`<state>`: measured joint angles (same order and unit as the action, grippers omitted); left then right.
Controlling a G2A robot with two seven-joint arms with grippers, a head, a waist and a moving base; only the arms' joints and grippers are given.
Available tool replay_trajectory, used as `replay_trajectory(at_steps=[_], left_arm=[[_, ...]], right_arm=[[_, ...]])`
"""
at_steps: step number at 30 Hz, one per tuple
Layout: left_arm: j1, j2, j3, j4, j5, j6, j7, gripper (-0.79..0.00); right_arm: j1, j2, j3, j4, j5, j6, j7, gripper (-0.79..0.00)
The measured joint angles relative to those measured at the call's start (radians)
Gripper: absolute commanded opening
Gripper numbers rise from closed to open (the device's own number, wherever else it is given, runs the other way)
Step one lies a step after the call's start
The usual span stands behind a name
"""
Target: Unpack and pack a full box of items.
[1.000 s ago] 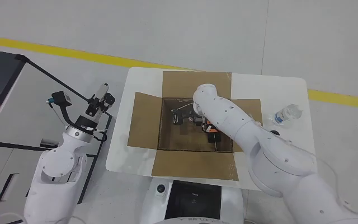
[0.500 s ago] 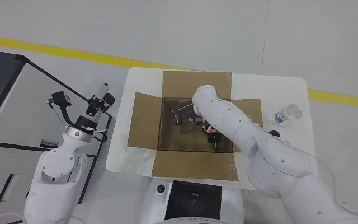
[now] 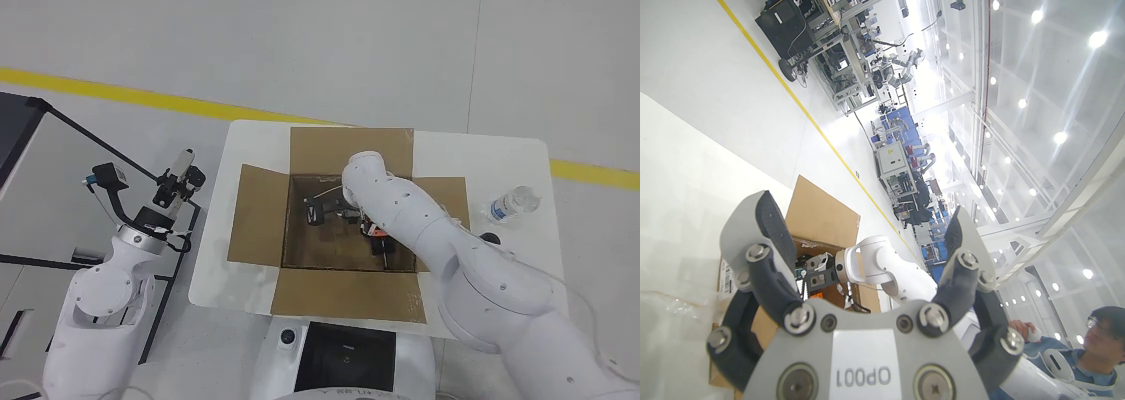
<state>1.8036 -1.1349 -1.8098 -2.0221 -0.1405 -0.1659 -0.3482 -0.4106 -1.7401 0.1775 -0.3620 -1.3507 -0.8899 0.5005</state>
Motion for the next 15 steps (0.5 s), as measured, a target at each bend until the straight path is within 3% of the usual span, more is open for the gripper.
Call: replay_trajectory(at_steps=[15], left_arm=[[0.000,0.000,0.000,0.000,0.000,0.000,0.000,0.000]], right_arm=[[-0.007,0.000,0.010,-0.015,-0.049,0.054,0.043,-0.523]])
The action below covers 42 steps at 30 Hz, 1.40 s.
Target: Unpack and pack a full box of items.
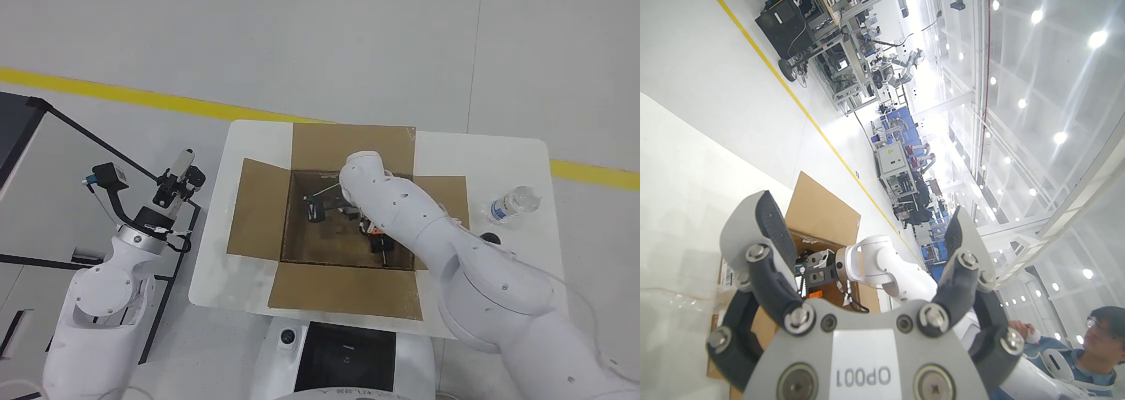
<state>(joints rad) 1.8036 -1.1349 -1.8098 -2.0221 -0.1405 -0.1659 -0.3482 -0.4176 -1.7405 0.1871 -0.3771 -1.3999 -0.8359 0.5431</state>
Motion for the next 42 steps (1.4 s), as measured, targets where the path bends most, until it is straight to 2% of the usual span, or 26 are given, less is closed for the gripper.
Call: replay_trajectory(at_steps=[12,15,18,20,25,29,38,42], left_arm=[[0.000,0.000,0.000,0.000,0.000,0.000,0.000,0.000],[0.000,0.000,0.000,0.000,0.000,0.000,0.000,0.000],[0.000,0.000,0.000,0.000,0.000,0.000,0.000,0.000],[0.000,0.000,0.000,0.000,0.000,0.000,0.000,0.000],[0.000,0.000,0.000,0.000,0.000,0.000,0.000,0.000],[0.000,0.000,0.000,0.000,0.000,0.000,0.000,0.000],[0.000,0.000,0.000,0.000,0.000,0.000,0.000,0.000],[0.000,0.000,0.000,0.000,0.000,0.000,0.000,0.000]], right_arm=[[-0.026,-0.014,-0.006,0.007,-0.048,-0.004,-0.017,-0.529],[-0.024,-0.016,-0.003,0.013,-0.051,-0.017,-0.032,-0.563],[-0.024,-0.019,0.000,0.019,-0.055,-0.019,-0.041,-0.680],[-0.024,-0.020,0.002,0.023,-0.058,-0.022,-0.043,-0.702],[-0.025,-0.024,0.005,0.033,-0.065,-0.030,-0.046,-0.625],[-0.026,-0.027,0.008,0.043,-0.071,-0.035,-0.051,-0.529],[-0.023,-0.032,0.016,0.056,-0.081,-0.040,-0.063,-0.502],[-0.025,-0.034,0.020,0.065,-0.083,-0.050,-0.065,-0.526]])
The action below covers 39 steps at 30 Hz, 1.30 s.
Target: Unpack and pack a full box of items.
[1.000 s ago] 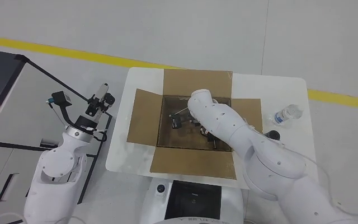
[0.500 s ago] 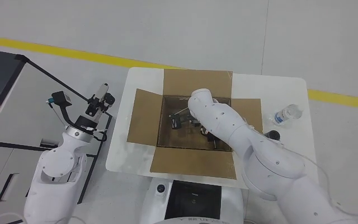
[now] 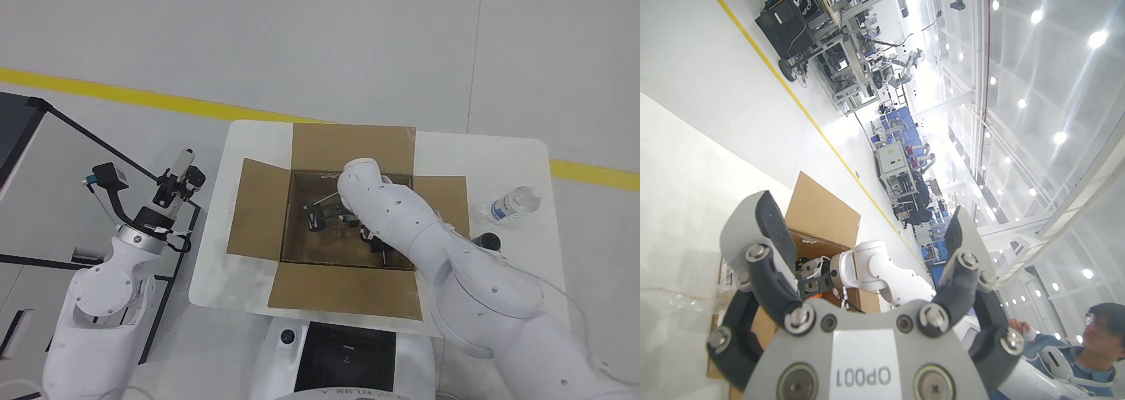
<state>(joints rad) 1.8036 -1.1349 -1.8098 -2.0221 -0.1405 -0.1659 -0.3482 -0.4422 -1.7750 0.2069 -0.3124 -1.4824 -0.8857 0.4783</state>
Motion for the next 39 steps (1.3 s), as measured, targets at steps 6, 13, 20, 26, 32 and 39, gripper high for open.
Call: replay_trajectory(at_steps=[6,13,20,26,32,39], left_arm=[[0.000,0.000,0.000,0.000,0.000,0.000,0.000,0.000],[0.000,0.000,0.000,0.000,0.000,0.000,0.000,0.000],[0.000,0.000,0.000,0.000,0.000,0.000,0.000,0.000],[0.000,0.000,0.000,0.000,0.000,0.000,0.000,0.000],[0.000,0.000,0.000,0.000,0.000,0.000,0.000,0.000],[0.000,0.000,0.000,0.000,0.000,0.000,0.000,0.000]], right_arm=[[-0.004,-0.005,0.005,0.010,-0.002,-0.007,0.002,-0.680],[0.000,-0.008,0.010,0.016,-0.008,-0.019,-0.010,-0.785],[0.024,-0.001,0.019,0.012,-0.014,-0.066,-0.080,-0.785],[0.049,0.013,0.027,-0.020,-0.027,-0.094,-0.111,-0.785],[0.042,0.032,0.036,-0.071,-0.035,-0.098,-0.087,-0.785],[0.025,0.052,0.061,-0.154,-0.008,-0.106,0.011,-0.785]])
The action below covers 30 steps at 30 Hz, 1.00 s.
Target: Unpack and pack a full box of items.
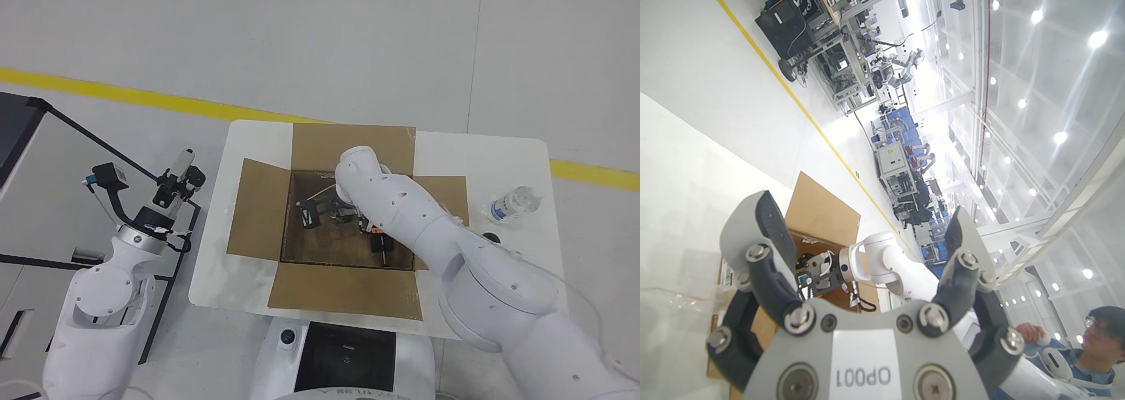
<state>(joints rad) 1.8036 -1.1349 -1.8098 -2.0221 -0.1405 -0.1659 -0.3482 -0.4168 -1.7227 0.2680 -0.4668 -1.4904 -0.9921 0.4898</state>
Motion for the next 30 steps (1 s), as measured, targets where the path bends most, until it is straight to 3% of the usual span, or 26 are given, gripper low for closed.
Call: replay_trajectory(at_steps=[7,14,27,30], left_arm=[[0.000,0.000,0.000,0.000,0.000,0.000,0.000,0.000],[0.000,0.000,0.000,0.000,0.000,0.000,0.000,0.000],[0.000,0.000,0.000,0.000,0.000,0.000,0.000,0.000],[0.000,0.000,0.000,0.000,0.000,0.000,0.000,0.000]], right_arm=[[-0.004,0.049,0.060,-0.158,0.049,-0.004,0.163,-0.785],[-0.063,0.143,0.166,-0.404,0.114,0.004,0.345,-0.785],[-0.065,0.145,0.168,-0.409,0.114,0.006,0.343,-0.785],[-0.077,0.148,0.159,-0.476,0.073,0.034,0.362,-0.785]])
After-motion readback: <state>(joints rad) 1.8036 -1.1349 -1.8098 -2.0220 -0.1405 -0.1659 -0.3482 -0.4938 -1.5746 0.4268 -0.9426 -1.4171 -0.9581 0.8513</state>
